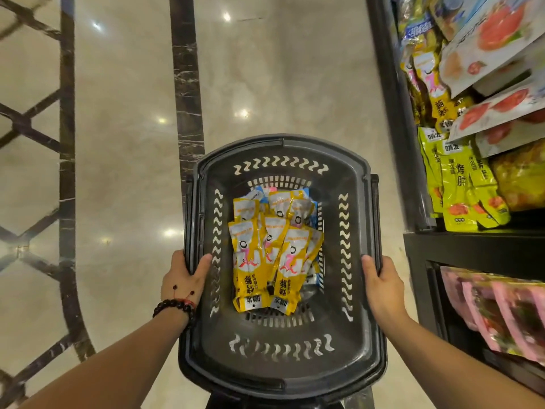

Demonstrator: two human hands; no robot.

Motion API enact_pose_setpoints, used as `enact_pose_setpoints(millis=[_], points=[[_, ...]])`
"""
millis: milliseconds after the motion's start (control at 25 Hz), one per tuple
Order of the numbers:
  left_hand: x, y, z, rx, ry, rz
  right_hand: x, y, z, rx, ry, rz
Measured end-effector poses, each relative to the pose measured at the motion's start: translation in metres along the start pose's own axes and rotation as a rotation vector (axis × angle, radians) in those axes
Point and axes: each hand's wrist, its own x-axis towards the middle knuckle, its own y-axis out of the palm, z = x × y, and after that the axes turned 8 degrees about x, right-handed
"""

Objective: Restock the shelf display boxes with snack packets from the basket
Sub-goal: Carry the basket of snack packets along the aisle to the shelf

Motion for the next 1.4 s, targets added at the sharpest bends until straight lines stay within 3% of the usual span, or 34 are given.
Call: enact_pose_setpoints(millis=[400,560,800,1080,1240,1400], points=[[0.001,-0.001,-0.002,-0.042,0.056,-0.107,-0.002,0.001,0.010,-0.062,-0.052,-0.076],[-0.017,-0.038,-0.012,-0.057,0.074,-0.132,-0.025,-0.018,0.049,-0.096,-0.085,-0.071],[-0.080,-0.171,-0.049,-0.151,0.054,-0.161,-0.102,-0.077,0.168,-0.087,-0.211,-0.068],[-0.157,-0.394,-0.127,-0.189,0.143,-0.231,-0.210,-0.176,0.376,-0.190,-0.431,-0.042],[-0.174,-0.497,-0.182,-0.193,0.239,-0.288,-0.242,-0.213,0.477,-0.190,-0.513,-0.103],[-0.163,-0.559,-0.235,-0.217,0.281,-0.302,-0.233,-0.233,0.552,-0.173,-0.534,-0.135]])
